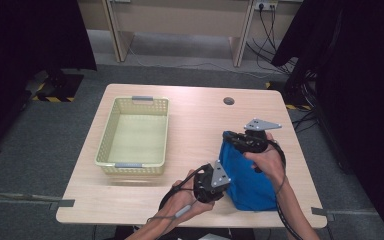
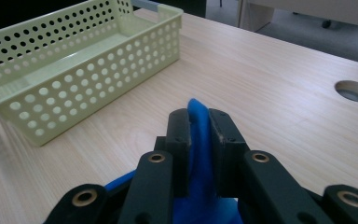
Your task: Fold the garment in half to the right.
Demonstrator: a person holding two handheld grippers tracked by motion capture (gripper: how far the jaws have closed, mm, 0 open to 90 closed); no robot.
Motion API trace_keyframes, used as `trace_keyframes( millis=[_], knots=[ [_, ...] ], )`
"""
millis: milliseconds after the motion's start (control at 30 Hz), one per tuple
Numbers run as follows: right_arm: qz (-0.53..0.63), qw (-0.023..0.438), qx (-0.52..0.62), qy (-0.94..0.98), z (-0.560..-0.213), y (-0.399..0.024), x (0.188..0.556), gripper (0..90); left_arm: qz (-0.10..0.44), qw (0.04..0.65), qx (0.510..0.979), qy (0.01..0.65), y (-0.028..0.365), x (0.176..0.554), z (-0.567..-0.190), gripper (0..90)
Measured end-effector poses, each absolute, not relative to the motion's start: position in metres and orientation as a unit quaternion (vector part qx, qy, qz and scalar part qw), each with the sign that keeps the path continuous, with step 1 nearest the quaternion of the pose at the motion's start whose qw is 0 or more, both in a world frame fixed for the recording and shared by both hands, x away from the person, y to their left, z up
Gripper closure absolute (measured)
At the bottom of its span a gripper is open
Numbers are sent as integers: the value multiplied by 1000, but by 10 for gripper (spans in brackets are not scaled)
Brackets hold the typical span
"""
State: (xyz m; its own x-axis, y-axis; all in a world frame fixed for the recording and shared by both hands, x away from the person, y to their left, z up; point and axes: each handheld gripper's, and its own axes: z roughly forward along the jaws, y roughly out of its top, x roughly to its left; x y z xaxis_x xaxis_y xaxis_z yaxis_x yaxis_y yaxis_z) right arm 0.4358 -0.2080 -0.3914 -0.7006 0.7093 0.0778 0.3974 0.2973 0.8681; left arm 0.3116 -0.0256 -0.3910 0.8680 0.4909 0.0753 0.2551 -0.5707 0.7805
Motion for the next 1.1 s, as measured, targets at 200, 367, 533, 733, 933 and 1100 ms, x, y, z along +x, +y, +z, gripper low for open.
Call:
trace_keyframes(
  millis=[200, 367, 533, 733, 933, 1100],
  knots=[
    [486, 168, 370, 773, -390, -238, 432, 794, 138, 411, 880, 194, -54, 315, -384, 769],
    [483, 177, 387, 765, -390, -263, 427, 793, 134, 411, 883, 182, -76, 317, -383, 769],
    [483, 183, 405, 754, -393, -287, 425, 793, 123, 416, 884, 177, -93, 321, -386, 769],
    [479, 188, 421, 747, -398, -307, 421, 793, 111, 421, 883, 174, -109, 325, -392, 770],
    [478, 190, 431, 741, -402, -320, 419, 790, 104, 422, 884, 171, -124, 327, -397, 769],
    [468, 189, 440, 743, -410, -325, 420, 779, 97, 419, 885, 177, -133, 332, -406, 768]
  ],
)
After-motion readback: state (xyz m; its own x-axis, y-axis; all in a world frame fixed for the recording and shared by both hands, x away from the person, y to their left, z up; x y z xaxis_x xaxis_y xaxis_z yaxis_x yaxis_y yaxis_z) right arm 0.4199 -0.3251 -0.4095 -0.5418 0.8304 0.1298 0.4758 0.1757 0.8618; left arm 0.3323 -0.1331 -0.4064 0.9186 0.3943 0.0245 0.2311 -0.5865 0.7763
